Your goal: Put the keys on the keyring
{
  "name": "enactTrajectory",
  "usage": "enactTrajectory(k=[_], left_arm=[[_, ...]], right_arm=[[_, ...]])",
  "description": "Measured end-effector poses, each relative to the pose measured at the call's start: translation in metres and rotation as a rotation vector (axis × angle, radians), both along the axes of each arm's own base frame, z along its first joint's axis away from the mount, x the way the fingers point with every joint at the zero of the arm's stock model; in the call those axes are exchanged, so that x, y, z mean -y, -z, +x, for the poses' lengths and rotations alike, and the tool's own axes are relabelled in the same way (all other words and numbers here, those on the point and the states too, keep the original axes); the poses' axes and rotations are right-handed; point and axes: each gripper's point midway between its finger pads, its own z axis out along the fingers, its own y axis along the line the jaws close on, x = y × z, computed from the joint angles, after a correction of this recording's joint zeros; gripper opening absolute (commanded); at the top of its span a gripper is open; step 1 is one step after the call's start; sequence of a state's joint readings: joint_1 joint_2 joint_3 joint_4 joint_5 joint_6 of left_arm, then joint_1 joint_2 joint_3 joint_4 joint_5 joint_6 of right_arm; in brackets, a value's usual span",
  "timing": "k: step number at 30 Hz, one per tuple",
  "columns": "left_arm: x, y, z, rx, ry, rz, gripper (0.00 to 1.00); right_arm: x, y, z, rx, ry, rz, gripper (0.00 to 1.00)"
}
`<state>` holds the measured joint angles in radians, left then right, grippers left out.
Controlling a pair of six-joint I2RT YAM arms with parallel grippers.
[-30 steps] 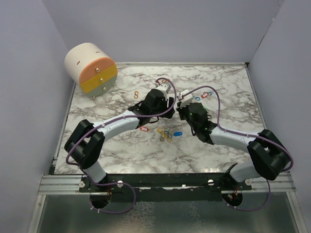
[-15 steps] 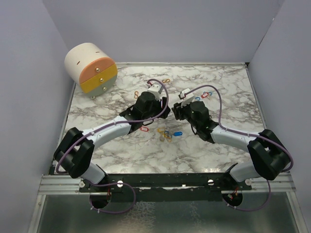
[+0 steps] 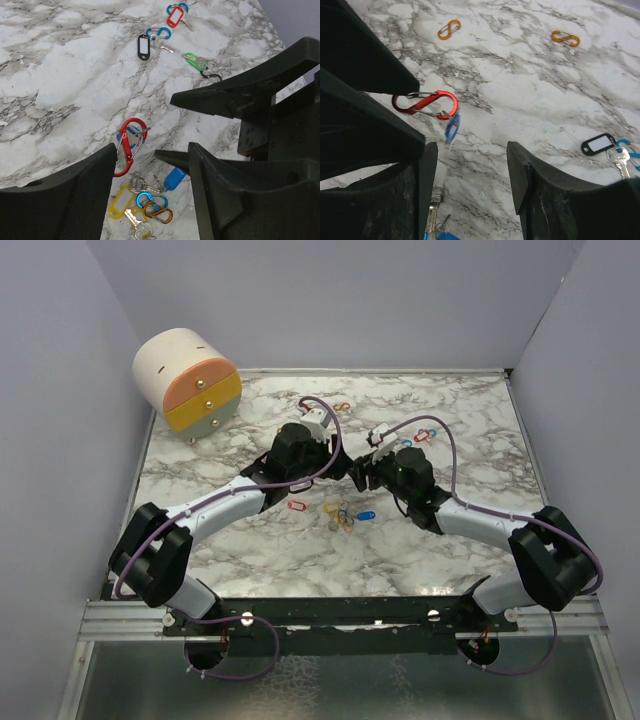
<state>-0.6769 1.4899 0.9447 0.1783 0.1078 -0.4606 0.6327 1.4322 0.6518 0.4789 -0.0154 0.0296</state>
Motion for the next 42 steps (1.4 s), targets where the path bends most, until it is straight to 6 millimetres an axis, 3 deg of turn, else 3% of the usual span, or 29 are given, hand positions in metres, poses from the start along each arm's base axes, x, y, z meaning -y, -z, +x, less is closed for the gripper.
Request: enactTrajectory(k=[7,12,21,26,30,36,42], left_arm=[[0.009,-0.013,-0.005,0.007,0.044,-0.060,0.62],[0.011,-0.018,-0.006,0.011,0.051,-0.078,0.62],[0.013,-0.026,-0.007,0.016,0.061,-0.110,0.62],[0.014,-0.027,-0.011,0.010,0.071,-0.125,0.62],[0.016,-0.024,-0.016,-0.007,0.091,-0.129,0.62],[0.016,-0.019,-0.021,-0.028,0.097,-0.132,0.66],[-0.012,-0.014,-0.016,-0.044,0.014,-0.146,0.69]], right_arm=[[-0.019,-0.002,-0.012,0.008,-0.112,0.030,0.58],[-0.024,-0.004,-0.012,0.022,-0.137,0.045,0.53],[-0.023,0.003,-0.008,0.025,-0.118,0.042,0.25],[-0.017,0.004,-0.005,0.044,-0.081,0.051,0.02],[-0.006,0.005,-0.003,0.058,-0.021,0.054,0.01],[0.016,-0.008,0.007,0.087,0.130,0.073,0.01],[0.034,-0.004,0.016,0.065,0.239,0.064,0.01]])
